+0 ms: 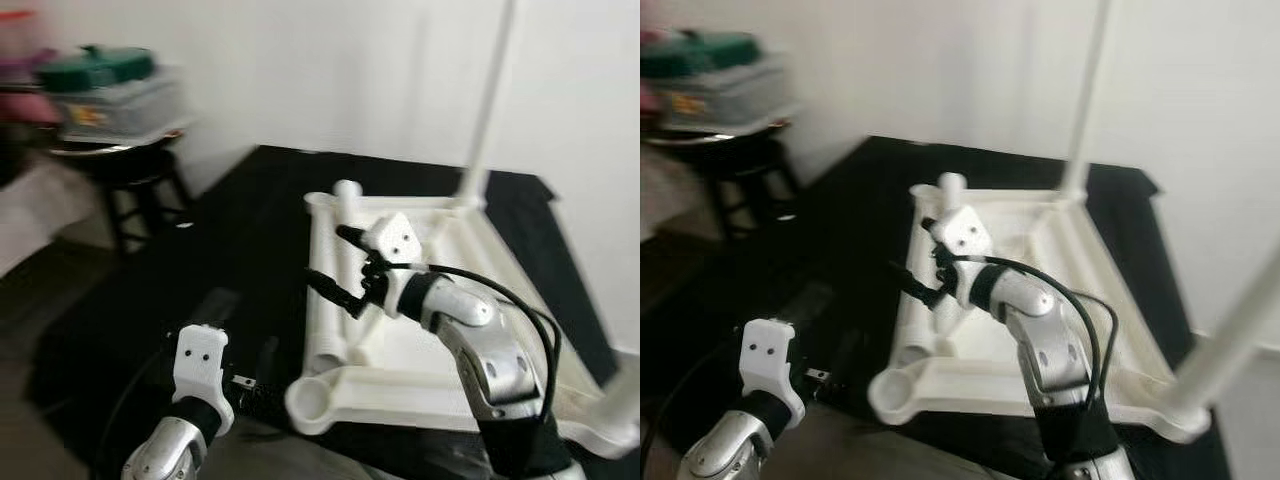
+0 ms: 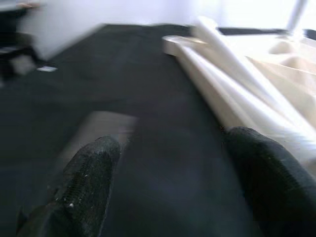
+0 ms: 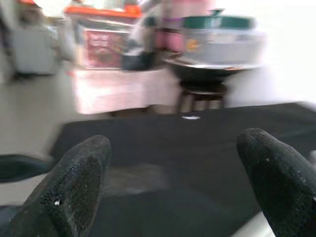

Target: Building children table

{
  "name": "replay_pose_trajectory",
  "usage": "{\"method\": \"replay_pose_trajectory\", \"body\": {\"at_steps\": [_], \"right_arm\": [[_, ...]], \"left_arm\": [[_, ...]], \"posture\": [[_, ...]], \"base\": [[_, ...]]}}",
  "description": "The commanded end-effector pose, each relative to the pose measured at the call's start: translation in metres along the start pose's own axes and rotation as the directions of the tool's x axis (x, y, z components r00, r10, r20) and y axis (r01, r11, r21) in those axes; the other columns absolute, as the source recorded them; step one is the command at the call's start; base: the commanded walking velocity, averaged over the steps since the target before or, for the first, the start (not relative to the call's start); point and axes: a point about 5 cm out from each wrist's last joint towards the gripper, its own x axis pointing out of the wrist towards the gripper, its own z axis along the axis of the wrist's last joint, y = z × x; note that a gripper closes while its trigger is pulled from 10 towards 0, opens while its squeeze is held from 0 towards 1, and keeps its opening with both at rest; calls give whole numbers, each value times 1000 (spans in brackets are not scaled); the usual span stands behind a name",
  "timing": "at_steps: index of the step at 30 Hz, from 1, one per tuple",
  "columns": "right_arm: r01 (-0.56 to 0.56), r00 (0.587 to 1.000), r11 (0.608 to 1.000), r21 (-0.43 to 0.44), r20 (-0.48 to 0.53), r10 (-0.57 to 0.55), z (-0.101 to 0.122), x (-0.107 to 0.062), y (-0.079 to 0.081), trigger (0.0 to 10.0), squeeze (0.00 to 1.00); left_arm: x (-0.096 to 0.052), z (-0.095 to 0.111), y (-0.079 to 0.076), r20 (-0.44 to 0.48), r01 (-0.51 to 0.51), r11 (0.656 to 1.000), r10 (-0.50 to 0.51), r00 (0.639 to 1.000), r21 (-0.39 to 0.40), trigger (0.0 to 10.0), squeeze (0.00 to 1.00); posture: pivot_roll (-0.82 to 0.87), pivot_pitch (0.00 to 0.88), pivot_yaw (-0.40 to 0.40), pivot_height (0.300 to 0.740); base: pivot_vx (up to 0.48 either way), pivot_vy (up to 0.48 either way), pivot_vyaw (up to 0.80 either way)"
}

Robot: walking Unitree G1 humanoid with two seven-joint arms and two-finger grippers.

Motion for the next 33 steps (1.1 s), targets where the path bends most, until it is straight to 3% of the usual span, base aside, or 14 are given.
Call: {"method": "replay_pose_trajectory", "body": {"at_steps": [1, 6, 16, 20, 23, 24, 27, 30, 31, 33], "right_arm": [[-19, 1000, 998, 55, 24, 18, 0, -1, 4, 10000, 0], [-39, 998, 993, 112, 60, 32, 6, 2, 8, 10000, 0], [14, 996, 996, 83, 86, -22, 9, 13, 9, 10000, 0], [11, 1000, 988, -153, -10, -12, 8, 12, 2, 10000, 0], [-45, 998, 955, -294, -62, 28, 11, 8, -4, 10000, 0], [-45, 998, 955, -294, -62, 28, 11, 8, -4, 10000, 0], [-182, 983, 855, -486, -119, 141, 17, 3, -3, 10000, 0], [-227, 973, 821, -524, -145, 177, 17, 2, -2, 10000, 0], [-282, 959, 785, -552, -183, 215, 15, 1, 0, 10000, 0], [-282, 959, 785, -552, -183, 215, 15, 1, 0, 10000, 0]], "left_arm": [[1, -6, 5, -28, -9, 1000, 9, 1000, 17, 10000, 0], [4, -5, 6, -15, -2, 1000, 2, 1000, 23, 10000, 0], [6, -4, 6, -4, -8, 1000, 8, 1000, 28, 10000, 0], [7, -5, 7, 1, -10, 999, 10, 1000, 35, 10000, 0], [8, -7, 6, 0, -4, 999, 4, 1000, 41, 10000, 0], [8, -7, 6, 0, -4, 999, 4, 1000, 41, 10000, 0], [8, -8, 6, -3, 2, 999, -2, 1000, 41, 10000, 0], [8, -8, 6, -3, 4, 999, -4, 1000, 41, 10000, 0], [7, -8, 6, -5, 7, 999, -7, 1000, 41, 10000, 0], [7, -8, 6, -5, 7, 999, -7, 1000, 41, 10000, 0]], "posture": [[-18, 34, -30, 740], [-26, 26, -22, 740], [-17, 20, -35, 740], [-19, 14, -36, 740], [-20, 13, -34, 740], [-20, 13, -34, 740], [-21, 11, -32, 740], [-23, 9, -29, 740], [-18, 8, -32, 740], [-18, 8, -32, 740]], "base": [[0, 480, 0], [0, 384, -640], [0, 0, -800], [0, 0, -800], [0, 0, -800], [0, 0, -800], [0, 0, -800], [0, 0, -800], [0, 0, 0], [0, 0, 0]]}}
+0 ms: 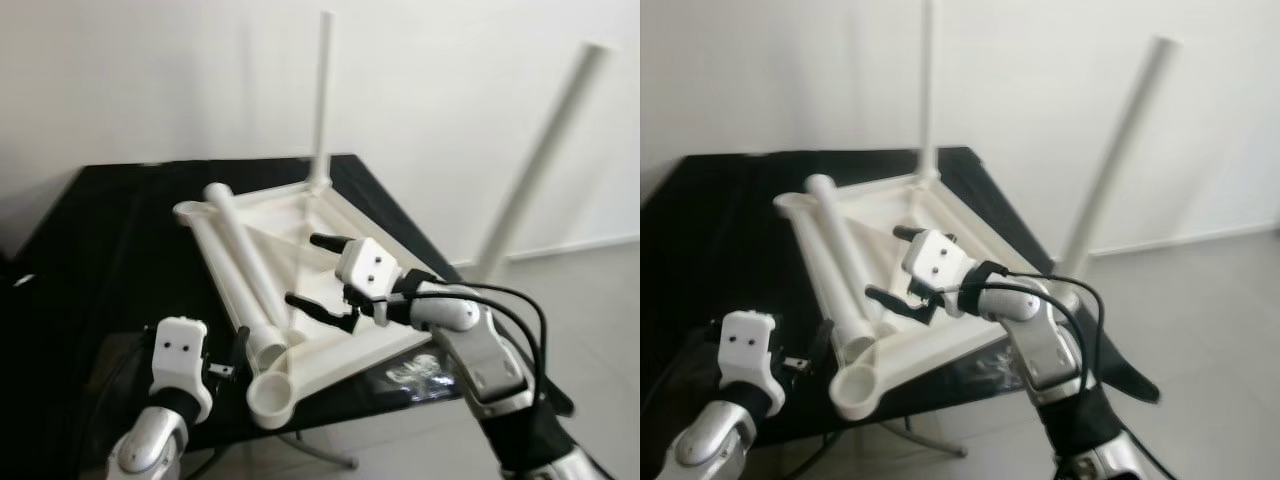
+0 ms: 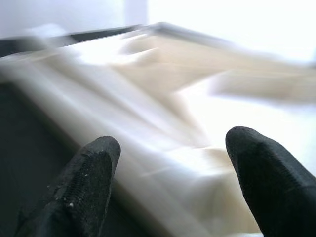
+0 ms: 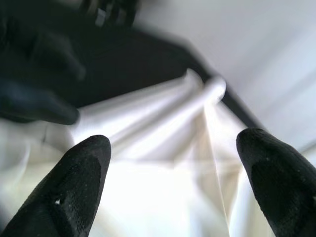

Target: Building children table

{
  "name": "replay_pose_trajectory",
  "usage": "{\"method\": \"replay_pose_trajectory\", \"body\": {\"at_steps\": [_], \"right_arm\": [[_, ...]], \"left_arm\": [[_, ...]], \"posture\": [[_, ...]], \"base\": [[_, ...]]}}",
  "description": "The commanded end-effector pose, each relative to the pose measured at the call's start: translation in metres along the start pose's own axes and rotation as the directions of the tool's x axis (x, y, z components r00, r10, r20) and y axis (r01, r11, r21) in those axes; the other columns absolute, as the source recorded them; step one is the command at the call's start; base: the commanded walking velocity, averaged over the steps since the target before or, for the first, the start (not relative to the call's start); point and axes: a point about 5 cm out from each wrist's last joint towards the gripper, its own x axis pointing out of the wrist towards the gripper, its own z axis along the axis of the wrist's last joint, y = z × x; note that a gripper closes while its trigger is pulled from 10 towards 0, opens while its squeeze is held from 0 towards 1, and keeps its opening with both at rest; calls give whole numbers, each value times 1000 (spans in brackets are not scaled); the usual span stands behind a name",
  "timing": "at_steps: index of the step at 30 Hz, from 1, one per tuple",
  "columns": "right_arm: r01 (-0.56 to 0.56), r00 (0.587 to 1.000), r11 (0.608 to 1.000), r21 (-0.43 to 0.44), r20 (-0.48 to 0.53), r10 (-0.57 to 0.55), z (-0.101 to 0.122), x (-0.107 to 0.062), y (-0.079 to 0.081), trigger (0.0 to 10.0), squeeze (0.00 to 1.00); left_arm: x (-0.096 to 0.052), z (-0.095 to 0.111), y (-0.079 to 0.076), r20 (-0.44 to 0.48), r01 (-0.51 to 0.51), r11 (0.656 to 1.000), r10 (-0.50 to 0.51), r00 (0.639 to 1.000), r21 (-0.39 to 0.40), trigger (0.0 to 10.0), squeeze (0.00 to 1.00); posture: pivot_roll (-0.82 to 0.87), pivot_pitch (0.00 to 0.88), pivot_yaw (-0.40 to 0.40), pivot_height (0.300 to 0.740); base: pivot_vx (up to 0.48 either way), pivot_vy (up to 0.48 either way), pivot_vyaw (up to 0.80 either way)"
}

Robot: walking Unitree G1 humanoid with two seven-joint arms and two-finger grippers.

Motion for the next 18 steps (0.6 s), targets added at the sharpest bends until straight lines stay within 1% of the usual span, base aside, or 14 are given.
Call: {"method": "replay_pose_trajectory", "body": {"at_steps": [1, 2, 4, 5, 8, 12, 15, 18], "right_arm": [[-69, 997, 995, -73, 34, 72, 9, 7, 6, 10000, 0], [-69, 997, 995, -73, 34, 72, 9, 7, 6, 10000, 0], [-148, 989, 980, -132, 5, 150, 7, 10, 10, 10000, 0], [-148, 989, 980, -132, 5, 150, 7, 10, 10, 10000, 0], [-178, 984, 969, -174, -11, 179, 5, 14, 10, 10000, 0], [-203, 979, 951, -232, -65, 193, -3, 17, 12, 10000, 0], [-221, 975, 941, -256, -92, 204, -8, 18, 12, 10000, 0], [-221, 975, 941, -256, -92, 204, -8, 18, 12, 10000, 0]], "left_arm": [[-3, -5, 5, -21, -16, 1000, 16, 1000, 16, 10000, 0], [-3, -5, 5, -21, -16, 1000, 16, 1000, 16, 10000, 0], [-5, -7, 3, -34, -17, 1000, 18, 999, 22, 10000, 0], [-5, -7, 3, -34, -17, 1000, 18, 999, 22, 10000, 0], [-7, -7, 2, -33, -28, 999, 29, 999, 25, 10000, 0], [-8, -5, 3, -17, -46, 999, 46, 999, 24, 10000, 0], [-7, -4, 3, -15, -45, 999, 45, 999, 22, 10000, 0], [-7, -4, 3, -15, -45, 999, 45, 999, 22, 10000, 0]], "posture": [[-18, 8, -34, 740], [-18, 8, -34, 740], [-3, 11, -50, 740], [-3, 11, -50, 740], [1, 15, -53, 740], [1, 20, -51, 740], [-1, 22, -49, 740], [-1, 22, -49, 740]], "base": [[0, 0, 0], [0, 0, 0], [0, 480, 0], [0, 480, 0], [0, 480, 0], [0, 0, 0], [0, 0, 0], [0, 0, 0]]}}
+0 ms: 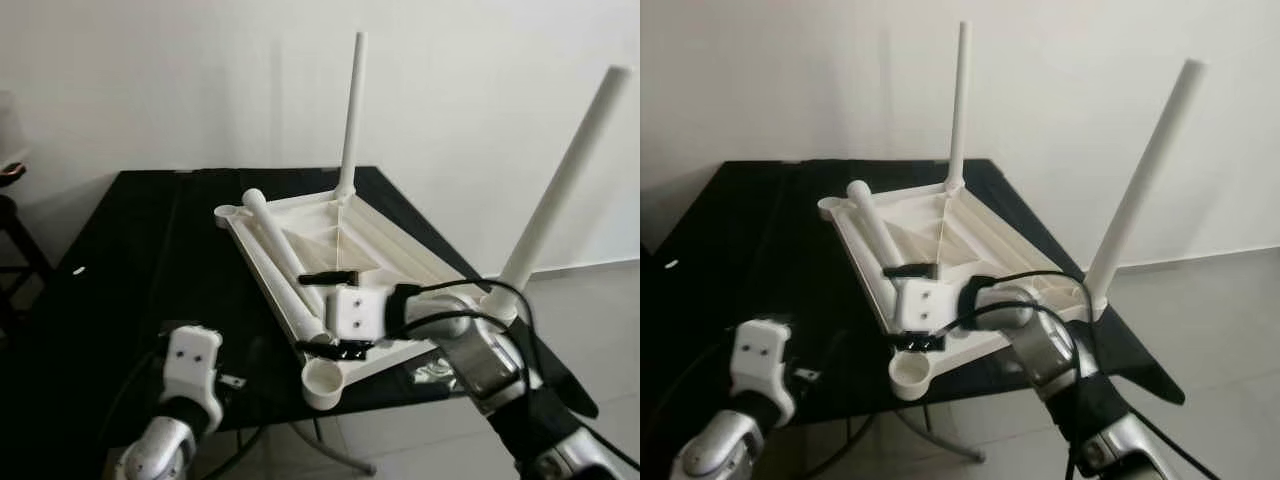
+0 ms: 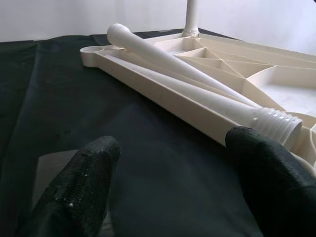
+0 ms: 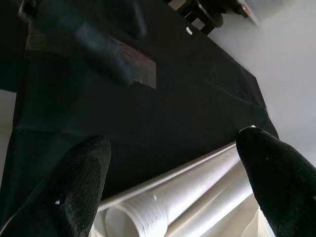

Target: Building children table

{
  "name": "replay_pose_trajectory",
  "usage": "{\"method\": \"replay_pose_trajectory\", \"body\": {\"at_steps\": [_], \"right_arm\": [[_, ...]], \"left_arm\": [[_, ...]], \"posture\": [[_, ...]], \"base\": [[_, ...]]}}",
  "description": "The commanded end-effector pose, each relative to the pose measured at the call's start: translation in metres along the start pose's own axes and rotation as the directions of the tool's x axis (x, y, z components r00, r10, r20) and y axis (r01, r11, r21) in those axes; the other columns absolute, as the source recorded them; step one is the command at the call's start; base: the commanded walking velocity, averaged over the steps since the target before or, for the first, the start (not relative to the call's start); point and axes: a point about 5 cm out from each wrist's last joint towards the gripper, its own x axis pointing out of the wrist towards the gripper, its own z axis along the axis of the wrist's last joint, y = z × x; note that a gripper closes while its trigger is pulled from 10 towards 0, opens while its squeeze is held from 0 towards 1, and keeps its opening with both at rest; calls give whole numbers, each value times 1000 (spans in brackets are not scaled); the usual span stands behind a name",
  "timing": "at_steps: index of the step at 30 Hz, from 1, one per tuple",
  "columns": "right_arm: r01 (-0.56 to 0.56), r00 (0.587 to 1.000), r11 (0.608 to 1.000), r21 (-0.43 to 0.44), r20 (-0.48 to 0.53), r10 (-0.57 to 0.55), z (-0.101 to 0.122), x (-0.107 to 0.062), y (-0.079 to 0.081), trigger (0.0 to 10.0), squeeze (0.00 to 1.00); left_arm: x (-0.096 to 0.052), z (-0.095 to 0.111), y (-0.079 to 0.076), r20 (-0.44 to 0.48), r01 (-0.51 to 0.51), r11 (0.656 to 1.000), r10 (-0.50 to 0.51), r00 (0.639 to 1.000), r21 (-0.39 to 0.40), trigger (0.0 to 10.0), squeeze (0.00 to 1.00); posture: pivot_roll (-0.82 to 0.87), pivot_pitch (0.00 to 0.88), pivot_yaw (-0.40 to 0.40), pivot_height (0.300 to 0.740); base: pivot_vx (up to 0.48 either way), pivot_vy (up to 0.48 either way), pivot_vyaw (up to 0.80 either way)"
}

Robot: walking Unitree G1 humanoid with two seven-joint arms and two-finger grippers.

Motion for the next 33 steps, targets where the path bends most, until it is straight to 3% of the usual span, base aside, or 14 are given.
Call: {"method": "replay_pose_trajectory", "body": {"at_steps": [1, 2, 6, 9, 13, 16, 19, 26, 33], "right_arm": [[-6, 1000, 1000, -22, -31, 5, -5, -2, -2, 10000, 0], [-84, 995, 996, -32, -61, 81, -9, 4, 10, 10000, 0], [-194, 975, 980, -43, -119, 188, -18, 6, 24, 10000, 0], [-195, 967, 979, -58, -177, 183, -26, 6, 22, 10000, 0], [-124, 967, 990, -69, -231, 105, -34, 8, 8, 10000, 0], [-100, 971, 992, -71, -224, 82, -33, 13, 5, 10000, 0], [-65, 986, 997, -49, -159, 57, -23, 32, 6, 10000, 0], [-76, 989, 996, -46, -133, 69, -18, 42, 8, 10000, 0], [-75, 990, 991, -109, -123, 62, -11, 61, -4, 10000, 0]], "left_arm": [[1, 2, -3, 9, 13, 1000, -13, 1000, 6, 10000, 0], [2, 3, -3, 12, 7, 1000, -7, 1000, 8, 10000, 0], [3, 3, -3, 15, -1, 1000, 1, 1000, 10, 10000, 0], [2, 3, -3, 16, -5, 1000, 5, 1000, 8, 10000, 0], [3, 3, -4, 17, -6, 1000, 6, 1000, 2, 10000, 0], [3, 4, -5, 18, -4, 1000, 4, 1000, -1, 10000, 0], [3, 4, -6, 19, -2, 1000, 2, 1000, -8, 10000, 0], [1, 4, -6, 19, -14, 1000, 15, 1000, -16, 10000, 0], [-9, 3, 15, 8, -221, 971, 223, 975, -91, 10000, 0]], "posture": [[-3, 23, -48, 740], [0, 23, -49, 740], [7, 24, -54, 740], [7, 24, -54, 740], [2, 25, -56, 740], [-2, 25, -57, 740], [1, 29, -57, 740], [5, 39, -59, 740], [21, 74, -69, 740]], "base": [[0, 0, 0], [0, 0, 0], [0, 0, 0], [0, 0, 0], [0, 0, 0], [0, 0, 0], [0, 0, 0], [0, 0, 0], [0, 0, 0]]}}
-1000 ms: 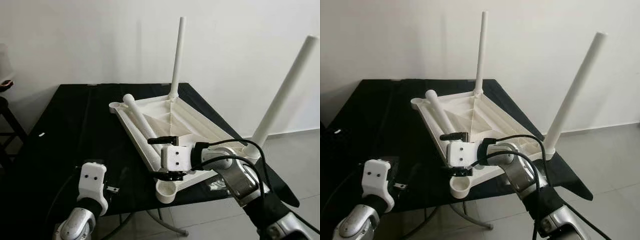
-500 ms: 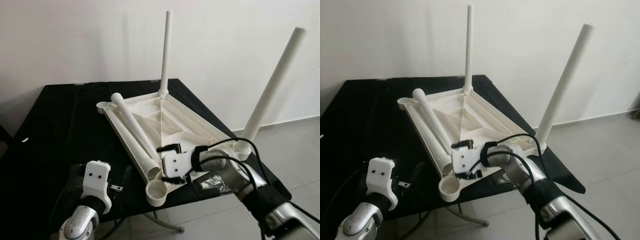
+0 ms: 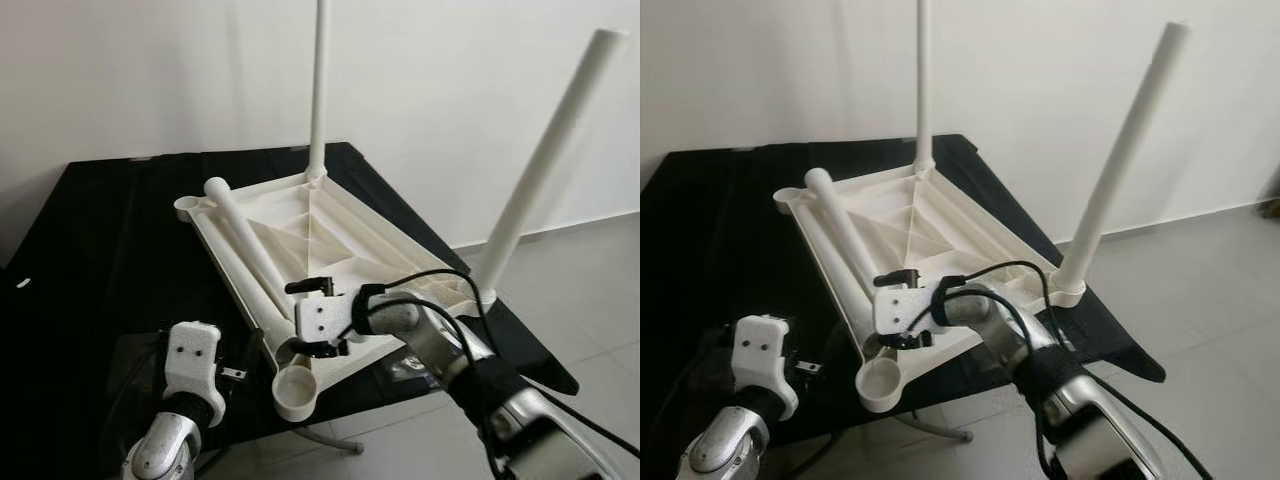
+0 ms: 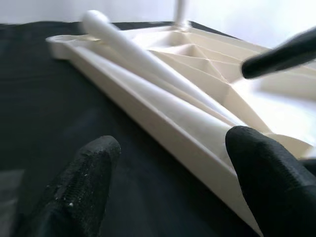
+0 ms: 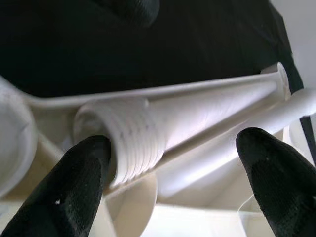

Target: Building children table

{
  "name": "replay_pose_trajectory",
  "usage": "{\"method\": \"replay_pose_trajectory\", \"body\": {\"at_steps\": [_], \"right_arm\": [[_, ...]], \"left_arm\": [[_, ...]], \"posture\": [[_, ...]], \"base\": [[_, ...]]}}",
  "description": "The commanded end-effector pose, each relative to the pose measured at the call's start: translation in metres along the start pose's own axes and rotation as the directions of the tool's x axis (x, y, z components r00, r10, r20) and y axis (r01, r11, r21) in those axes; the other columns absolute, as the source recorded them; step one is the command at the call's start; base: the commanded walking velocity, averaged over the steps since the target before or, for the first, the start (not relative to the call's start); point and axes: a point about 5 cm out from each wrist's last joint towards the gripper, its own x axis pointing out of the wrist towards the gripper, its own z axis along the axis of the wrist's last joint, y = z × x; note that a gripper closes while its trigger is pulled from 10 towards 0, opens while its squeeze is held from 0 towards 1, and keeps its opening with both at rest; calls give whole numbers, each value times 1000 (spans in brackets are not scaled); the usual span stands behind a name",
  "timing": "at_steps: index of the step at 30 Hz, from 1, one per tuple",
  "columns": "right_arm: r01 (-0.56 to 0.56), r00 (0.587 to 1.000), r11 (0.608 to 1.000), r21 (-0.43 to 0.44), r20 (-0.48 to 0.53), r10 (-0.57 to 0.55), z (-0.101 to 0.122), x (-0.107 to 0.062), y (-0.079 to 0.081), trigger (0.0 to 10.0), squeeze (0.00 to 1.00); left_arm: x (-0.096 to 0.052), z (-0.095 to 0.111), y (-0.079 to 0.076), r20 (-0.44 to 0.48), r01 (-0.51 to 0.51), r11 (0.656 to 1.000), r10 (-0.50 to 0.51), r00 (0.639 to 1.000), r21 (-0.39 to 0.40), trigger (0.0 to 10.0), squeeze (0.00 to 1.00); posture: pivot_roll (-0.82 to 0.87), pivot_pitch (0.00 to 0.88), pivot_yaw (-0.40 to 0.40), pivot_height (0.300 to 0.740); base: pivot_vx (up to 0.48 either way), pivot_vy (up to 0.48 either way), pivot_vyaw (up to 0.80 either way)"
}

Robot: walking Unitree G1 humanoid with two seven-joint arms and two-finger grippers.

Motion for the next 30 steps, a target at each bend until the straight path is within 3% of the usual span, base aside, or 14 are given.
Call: {"method": "replay_pose_trajectory", "body": {"at_steps": [1, 6, 15, 22, 25, 30], "right_arm": [[-6, 1000, 999, -37, -20, 5, 0, 4, -1, 10000, 0], [35, 999, 998, -56, -37, -37, 5, 11, -12, 10000, 0], [65, 997, 995, -79, -44, -69, 9, 19, -18, 10000, 0], [106, 994, 991, -86, -26, -108, 12, 33, -4, 10000, 0], [139, 987, 986, -92, -69, -146, 4, 38, 12, 10000, 0], [239, 963, 967, -85, -106, -247, -1, 39, 8, 10000, 0]], "left_arm": [[-3, -2, 9, -18, -63, 998, 62, 998, -12, 10000, 0], [-7, -5, 22, -32, -187, 982, 186, 982, -36, 10000, 0], [-10, -7, 19, -43, -185, 981, 182, 982, -56, 10000, 0], [-11, -6, 17, -46, -186, 980, 183, 982, -69, 10000, 0], [-12, -6, 16, -47, -187, 980, 183, 982, -75, 10000, 0], [-12, -7, 16, -48, -183, 980, 180, 983, -78, 10000, 0]], "posture": [[21, 74, -69, 740], [17, 90, -75, 740], [24, 97, -84, 740], [23, 100, -93, 740], [25, 99, -93, 740], [20, 97, -89, 740]], "base": [[0, 0, 0], [0, 0, 0], [0, 0, 0], [0, 0, 0], [0, 0, 0], [0, 0, 0]]}}
